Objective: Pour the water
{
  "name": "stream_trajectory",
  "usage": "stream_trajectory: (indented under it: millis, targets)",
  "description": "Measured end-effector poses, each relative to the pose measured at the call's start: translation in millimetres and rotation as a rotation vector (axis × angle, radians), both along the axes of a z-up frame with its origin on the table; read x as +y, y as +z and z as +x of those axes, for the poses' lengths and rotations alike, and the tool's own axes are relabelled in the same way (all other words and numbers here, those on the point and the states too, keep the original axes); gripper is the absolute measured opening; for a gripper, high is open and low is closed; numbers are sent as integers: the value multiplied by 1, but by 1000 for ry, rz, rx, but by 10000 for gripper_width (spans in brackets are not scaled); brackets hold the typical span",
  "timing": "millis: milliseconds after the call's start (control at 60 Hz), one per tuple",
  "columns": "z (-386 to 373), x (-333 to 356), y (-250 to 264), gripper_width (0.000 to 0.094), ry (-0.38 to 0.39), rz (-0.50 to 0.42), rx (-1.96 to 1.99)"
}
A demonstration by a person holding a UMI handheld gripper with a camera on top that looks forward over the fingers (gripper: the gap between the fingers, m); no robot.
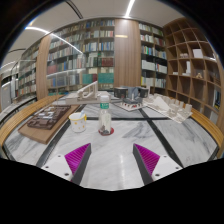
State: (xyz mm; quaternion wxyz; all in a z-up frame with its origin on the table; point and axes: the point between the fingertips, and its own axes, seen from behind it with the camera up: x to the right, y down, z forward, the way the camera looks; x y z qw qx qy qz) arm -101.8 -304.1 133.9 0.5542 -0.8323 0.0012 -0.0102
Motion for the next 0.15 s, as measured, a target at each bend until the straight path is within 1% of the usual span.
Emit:
stream_trajectory:
  millis: [150]
  targets:
    - [4, -5, 5, 856, 0, 16, 2]
